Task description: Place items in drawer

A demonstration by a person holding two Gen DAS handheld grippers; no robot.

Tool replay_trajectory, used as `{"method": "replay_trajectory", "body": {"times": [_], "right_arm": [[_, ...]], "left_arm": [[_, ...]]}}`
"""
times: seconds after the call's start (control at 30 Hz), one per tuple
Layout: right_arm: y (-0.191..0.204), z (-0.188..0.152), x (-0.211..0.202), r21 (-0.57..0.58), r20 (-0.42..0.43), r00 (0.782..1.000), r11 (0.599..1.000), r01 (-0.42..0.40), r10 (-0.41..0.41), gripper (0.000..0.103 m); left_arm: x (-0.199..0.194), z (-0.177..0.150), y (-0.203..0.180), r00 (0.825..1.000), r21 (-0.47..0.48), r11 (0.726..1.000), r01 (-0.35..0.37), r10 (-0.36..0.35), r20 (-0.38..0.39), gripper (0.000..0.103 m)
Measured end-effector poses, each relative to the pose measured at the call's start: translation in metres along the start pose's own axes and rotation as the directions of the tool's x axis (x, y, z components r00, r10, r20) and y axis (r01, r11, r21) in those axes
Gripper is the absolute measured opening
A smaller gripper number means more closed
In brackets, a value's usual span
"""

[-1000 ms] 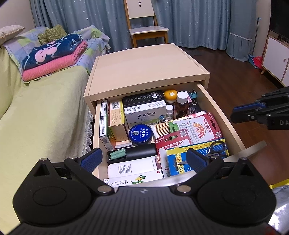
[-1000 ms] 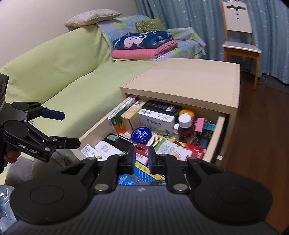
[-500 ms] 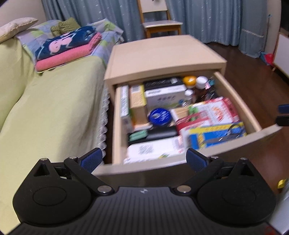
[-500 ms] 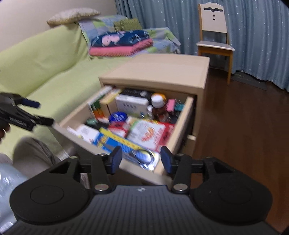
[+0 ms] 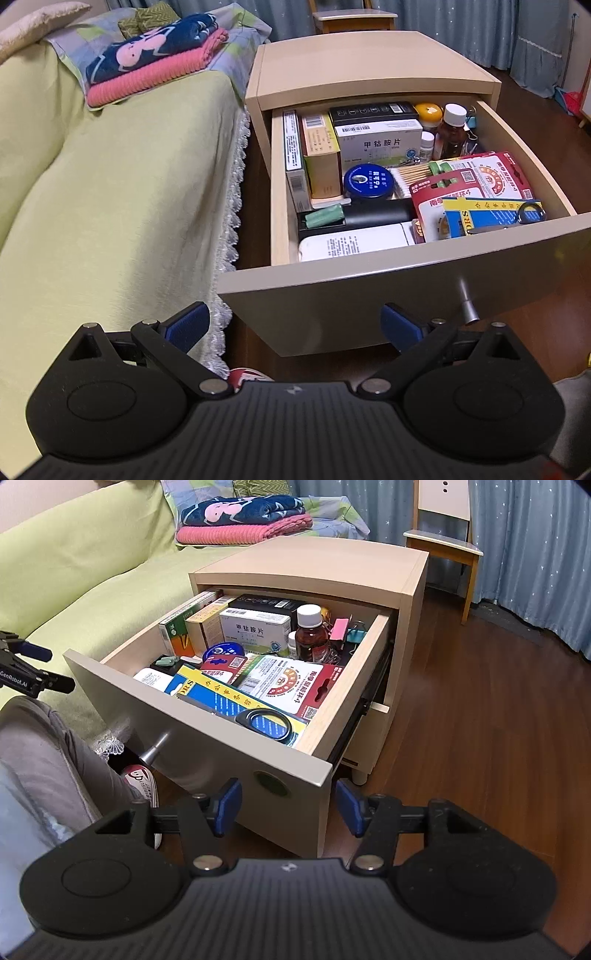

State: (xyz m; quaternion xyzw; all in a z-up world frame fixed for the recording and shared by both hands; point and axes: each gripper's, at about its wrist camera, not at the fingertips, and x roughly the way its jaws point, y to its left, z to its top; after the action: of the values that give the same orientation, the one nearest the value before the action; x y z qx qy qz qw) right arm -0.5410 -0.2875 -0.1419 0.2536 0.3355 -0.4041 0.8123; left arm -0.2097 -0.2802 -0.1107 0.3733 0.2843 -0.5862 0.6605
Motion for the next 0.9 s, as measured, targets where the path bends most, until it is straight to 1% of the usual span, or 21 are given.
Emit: {"method": "replay_trajectory", "body": {"times": [0.23,0.4,0.47,0.5,0.57,0.63,0.7,0.8,0.9], "right_arm": [[-0.003,-0.003,0.008,0.006,-0.009,0.999,1.000,-0.031,0.031,0.055],[0.000,-0.006,0.011,-0.010,-0.012,0.999,0.999,-0.038,0.038,0.061],[0.001,-0.007,0.011,-0.011,-0.017,0.999,0.999,-0.036,0.035,0.061],[0.002,-0.008,0.012,-0.012,-0.019,0.999,0.999,-0.034,0.034,0.060],[0.002,-0.008,0.012,-0.019,-0.021,0.999,0.999,-0.029,0.029,0.059],[0.003,-0.008,0.012,-0.029,-0.019,1.000,0.999,-0.019,0.019,0.056],[0.003,-0.007,0.012,-0.033,-0.012,1.000,0.999,-0.004,0.003,0.048],[0.000,-0.006,0.012,-0.028,-0.008,1.000,1.000,0.007,-0.007,0.039],[0.002,-0.006,0.013,-0.042,-0.007,1.000,0.999,0.016,-0.016,0.039]], "left_arm": [[0.013,-0.007,0.014,0.999,0.028,0.999,0.039,-0.039,0.003,0.100],[0.020,-0.006,0.020,0.996,0.045,0.995,0.091,-0.092,0.014,0.099],[0.021,-0.007,0.020,0.995,0.054,0.993,0.101,-0.102,0.018,0.099],[0.022,-0.008,0.020,0.994,0.058,0.993,0.106,-0.107,0.021,0.096],[0.023,-0.008,0.019,0.994,0.063,0.992,0.109,-0.111,0.021,0.092],[0.025,-0.008,0.019,0.994,0.066,0.992,0.110,-0.111,0.020,0.091],[0.027,-0.008,0.018,0.994,0.068,0.992,0.110,-0.112,0.019,0.091],[0.029,-0.004,0.019,0.993,0.063,0.991,0.115,-0.116,0.021,0.090],[0.032,-0.002,0.020,0.993,0.066,0.991,0.116,-0.118,0.018,0.089]]}}
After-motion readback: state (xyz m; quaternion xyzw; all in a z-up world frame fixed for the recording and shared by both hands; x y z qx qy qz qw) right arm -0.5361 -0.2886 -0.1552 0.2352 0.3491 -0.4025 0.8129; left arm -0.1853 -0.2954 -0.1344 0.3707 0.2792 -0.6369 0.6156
